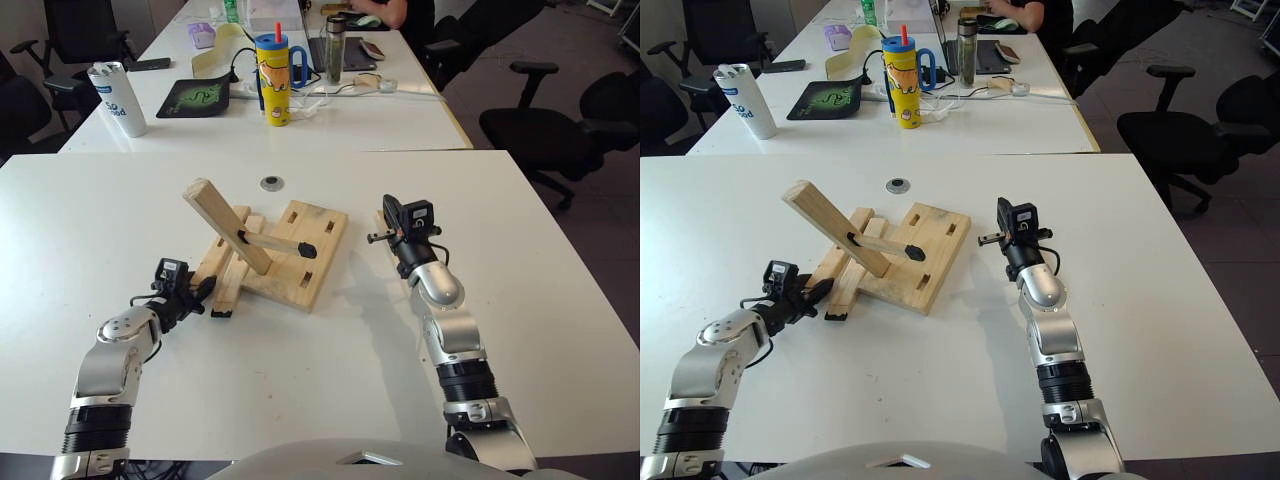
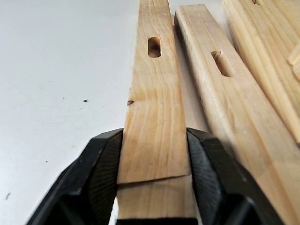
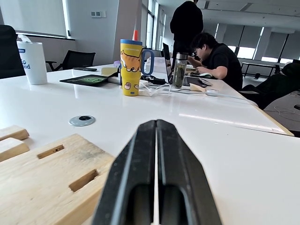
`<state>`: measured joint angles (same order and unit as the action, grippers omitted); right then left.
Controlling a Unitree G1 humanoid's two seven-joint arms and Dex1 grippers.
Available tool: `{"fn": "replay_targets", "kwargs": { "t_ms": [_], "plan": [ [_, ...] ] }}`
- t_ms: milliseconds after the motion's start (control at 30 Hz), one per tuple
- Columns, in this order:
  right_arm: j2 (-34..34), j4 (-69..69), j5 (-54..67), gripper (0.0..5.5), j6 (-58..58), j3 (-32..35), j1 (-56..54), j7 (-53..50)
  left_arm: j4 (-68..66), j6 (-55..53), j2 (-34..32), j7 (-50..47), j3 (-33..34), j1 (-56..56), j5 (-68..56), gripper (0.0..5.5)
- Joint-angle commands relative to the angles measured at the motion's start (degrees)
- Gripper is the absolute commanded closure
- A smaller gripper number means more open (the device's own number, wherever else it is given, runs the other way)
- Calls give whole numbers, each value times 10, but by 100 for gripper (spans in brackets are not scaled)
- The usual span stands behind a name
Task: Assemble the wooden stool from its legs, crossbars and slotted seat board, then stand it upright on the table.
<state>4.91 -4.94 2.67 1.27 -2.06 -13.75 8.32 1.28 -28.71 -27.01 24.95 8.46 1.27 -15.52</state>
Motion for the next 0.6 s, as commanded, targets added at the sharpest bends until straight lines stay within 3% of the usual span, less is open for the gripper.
{"fn": "replay_targets", "kwargs": {
  "t_ms": [33, 467, 600],
  "plan": [
    [5, -4, -3, 550, -2, 5, -12, 2, -11, 9, 11, -14, 8, -10, 5, 349],
    [5, 13, 40, 550, 38, 44, -109, -1, 49, 155, 39, -47, 76, -135, -27, 349],
    [-7, 59, 209, 524, 201, 106, -225, 13, 96, 161, 17, -21, 68, -234, -54, 349]
  ]
}}
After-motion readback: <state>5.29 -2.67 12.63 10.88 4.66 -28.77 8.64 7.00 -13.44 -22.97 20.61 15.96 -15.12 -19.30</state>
